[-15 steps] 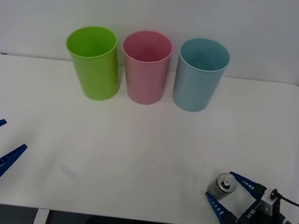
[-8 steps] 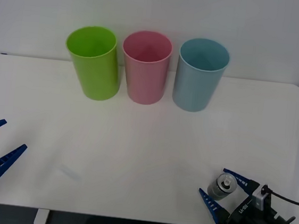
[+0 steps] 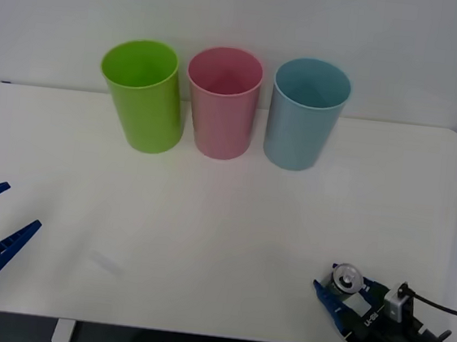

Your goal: Grasp the object on the table and drop it into the matching bin: aluminum can to the light blue bin, PET bottle to the pink bin.

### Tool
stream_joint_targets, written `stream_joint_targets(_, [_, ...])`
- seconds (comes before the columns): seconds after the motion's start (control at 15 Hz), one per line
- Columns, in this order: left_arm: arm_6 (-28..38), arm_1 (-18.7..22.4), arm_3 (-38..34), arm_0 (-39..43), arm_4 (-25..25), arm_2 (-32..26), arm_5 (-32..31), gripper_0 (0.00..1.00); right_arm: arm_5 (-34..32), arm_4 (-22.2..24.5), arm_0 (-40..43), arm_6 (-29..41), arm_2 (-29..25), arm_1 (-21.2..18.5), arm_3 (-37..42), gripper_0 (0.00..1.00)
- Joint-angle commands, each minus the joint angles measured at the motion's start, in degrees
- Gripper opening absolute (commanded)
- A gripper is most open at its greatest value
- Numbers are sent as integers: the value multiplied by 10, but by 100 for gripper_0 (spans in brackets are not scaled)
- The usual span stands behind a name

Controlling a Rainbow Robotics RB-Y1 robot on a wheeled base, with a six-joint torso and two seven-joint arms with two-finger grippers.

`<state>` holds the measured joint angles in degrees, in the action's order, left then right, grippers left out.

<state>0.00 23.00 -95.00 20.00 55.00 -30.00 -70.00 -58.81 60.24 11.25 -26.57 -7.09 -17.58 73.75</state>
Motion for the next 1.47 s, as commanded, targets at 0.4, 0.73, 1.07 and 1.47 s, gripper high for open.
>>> stream_joint_targets(0.4, [0, 0, 0, 0, 0, 0, 0, 100, -2, -17, 0, -8, 0, 0, 1, 0])
stream_joint_targets(0.73, [0, 0, 0, 0, 0, 0, 0, 100, -10, -28, 0, 3, 0, -1, 40, 0])
stream_joint_targets(1.07, [0, 0, 0, 0, 0, 0, 0, 100, -10, -30, 0, 72, -5, -8, 105, 0])
stream_joint_targets(1.47, [0, 0, 0, 0, 0, 0, 0, 100, 21, -30, 0, 187, -6, -40, 232, 0])
